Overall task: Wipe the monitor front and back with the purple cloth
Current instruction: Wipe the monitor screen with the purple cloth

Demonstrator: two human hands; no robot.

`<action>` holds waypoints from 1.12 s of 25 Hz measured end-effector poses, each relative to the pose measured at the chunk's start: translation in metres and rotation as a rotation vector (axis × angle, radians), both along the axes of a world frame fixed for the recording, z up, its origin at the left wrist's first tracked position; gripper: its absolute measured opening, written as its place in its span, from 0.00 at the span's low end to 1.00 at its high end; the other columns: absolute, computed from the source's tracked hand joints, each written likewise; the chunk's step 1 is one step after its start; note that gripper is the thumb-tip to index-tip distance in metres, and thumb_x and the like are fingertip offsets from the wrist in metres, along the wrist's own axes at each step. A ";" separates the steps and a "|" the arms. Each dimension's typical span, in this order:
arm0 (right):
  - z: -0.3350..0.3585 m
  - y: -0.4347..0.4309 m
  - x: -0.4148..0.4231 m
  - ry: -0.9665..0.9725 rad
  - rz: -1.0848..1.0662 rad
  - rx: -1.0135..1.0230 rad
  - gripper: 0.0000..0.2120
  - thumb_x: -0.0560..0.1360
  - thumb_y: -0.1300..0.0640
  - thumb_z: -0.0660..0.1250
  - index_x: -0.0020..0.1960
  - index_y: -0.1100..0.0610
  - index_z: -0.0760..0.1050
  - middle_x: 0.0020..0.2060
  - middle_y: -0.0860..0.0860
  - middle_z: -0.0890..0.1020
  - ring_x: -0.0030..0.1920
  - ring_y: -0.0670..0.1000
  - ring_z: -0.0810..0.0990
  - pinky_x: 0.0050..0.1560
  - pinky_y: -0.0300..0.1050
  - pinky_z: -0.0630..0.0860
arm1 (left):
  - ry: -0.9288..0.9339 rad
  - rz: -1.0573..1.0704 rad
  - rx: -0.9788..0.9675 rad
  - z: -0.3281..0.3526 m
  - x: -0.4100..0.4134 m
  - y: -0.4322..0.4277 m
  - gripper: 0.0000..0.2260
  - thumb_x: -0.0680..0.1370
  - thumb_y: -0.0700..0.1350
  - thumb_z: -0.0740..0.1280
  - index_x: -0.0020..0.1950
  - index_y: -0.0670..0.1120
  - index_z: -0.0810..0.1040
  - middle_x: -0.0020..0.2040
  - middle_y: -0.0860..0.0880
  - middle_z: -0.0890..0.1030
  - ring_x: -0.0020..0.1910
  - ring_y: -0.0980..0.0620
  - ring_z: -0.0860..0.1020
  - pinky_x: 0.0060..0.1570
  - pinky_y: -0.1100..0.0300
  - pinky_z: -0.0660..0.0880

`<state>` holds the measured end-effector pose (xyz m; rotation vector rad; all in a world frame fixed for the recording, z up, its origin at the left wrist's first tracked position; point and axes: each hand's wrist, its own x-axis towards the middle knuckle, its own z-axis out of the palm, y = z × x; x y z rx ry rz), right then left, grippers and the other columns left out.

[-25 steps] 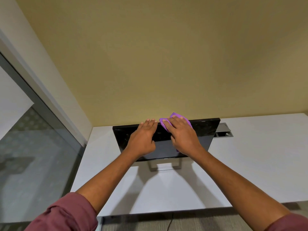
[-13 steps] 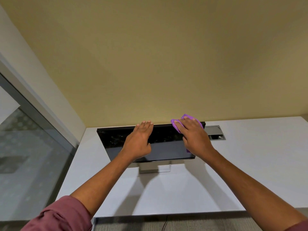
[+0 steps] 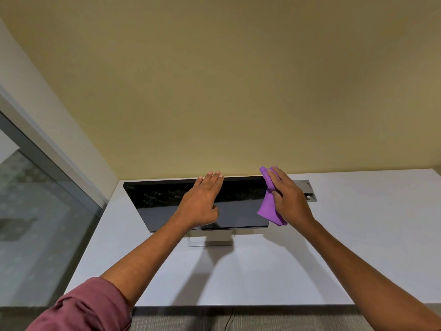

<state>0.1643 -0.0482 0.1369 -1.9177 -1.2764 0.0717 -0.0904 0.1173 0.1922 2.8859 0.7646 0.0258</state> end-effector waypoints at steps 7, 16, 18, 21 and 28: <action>0.000 -0.002 -0.016 0.348 -0.080 0.149 0.34 0.82 0.72 0.63 0.84 0.51 0.67 0.71 0.39 0.81 0.65 0.39 0.81 0.65 0.36 0.75 | 0.017 -0.020 0.000 -0.002 0.022 -0.013 0.47 0.72 0.42 0.65 0.87 0.46 0.45 0.88 0.47 0.46 0.87 0.48 0.44 0.85 0.50 0.44; -0.033 -0.007 -0.010 0.547 -0.168 0.059 0.34 0.82 0.68 0.67 0.83 0.44 0.68 0.57 0.45 0.85 0.54 0.45 0.82 0.49 0.32 0.75 | 0.029 -0.018 -0.006 0.003 0.025 -0.015 0.48 0.72 0.39 0.66 0.87 0.47 0.46 0.87 0.48 0.46 0.87 0.49 0.44 0.85 0.51 0.44; -0.060 -0.008 -0.009 0.594 -0.211 -0.010 0.33 0.82 0.65 0.70 0.83 0.49 0.67 0.59 0.49 0.84 0.57 0.49 0.83 0.53 0.38 0.77 | 0.027 -0.024 -0.016 0.002 0.023 -0.015 0.48 0.71 0.38 0.66 0.87 0.47 0.46 0.87 0.49 0.46 0.87 0.49 0.44 0.85 0.50 0.45; -0.096 -0.008 -0.004 0.640 -0.225 -0.082 0.31 0.82 0.63 0.72 0.82 0.52 0.70 0.61 0.52 0.85 0.60 0.54 0.84 0.55 0.46 0.81 | 0.002 -0.018 -0.053 0.001 0.023 -0.014 0.49 0.70 0.37 0.65 0.87 0.48 0.47 0.87 0.50 0.45 0.86 0.50 0.43 0.85 0.49 0.47; -0.146 -0.006 -0.012 0.670 -0.288 -0.180 0.29 0.82 0.65 0.71 0.81 0.55 0.71 0.60 0.54 0.85 0.58 0.55 0.83 0.52 0.44 0.79 | -0.040 -0.027 -0.087 0.000 0.024 -0.011 0.48 0.66 0.40 0.58 0.87 0.48 0.49 0.87 0.50 0.48 0.86 0.50 0.44 0.85 0.50 0.46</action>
